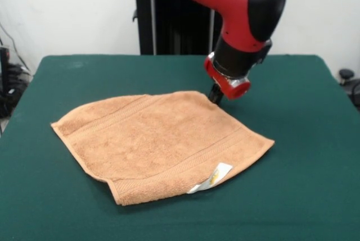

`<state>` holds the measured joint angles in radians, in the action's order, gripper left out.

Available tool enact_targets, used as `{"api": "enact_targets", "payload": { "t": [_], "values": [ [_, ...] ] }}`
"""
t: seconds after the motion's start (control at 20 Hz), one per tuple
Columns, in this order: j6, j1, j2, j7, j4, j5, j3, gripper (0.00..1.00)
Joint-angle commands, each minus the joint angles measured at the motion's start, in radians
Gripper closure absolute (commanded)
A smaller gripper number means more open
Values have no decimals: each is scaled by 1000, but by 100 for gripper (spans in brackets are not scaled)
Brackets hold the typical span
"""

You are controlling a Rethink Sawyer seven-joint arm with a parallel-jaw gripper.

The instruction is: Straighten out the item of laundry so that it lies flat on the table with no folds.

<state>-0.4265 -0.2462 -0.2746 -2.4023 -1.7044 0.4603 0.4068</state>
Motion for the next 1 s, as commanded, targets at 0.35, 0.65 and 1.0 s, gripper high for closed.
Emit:
{"api": "enact_targets", "payload": {
  "t": [0.35,0.65,1.0],
  "values": [
    [80,164,-131,140,-28,-247,-259,0],
    [58,272,-165,143,-44,-345,-326,0],
    [9,454,-168,237,18,-492,-411,0]
  ]
}}
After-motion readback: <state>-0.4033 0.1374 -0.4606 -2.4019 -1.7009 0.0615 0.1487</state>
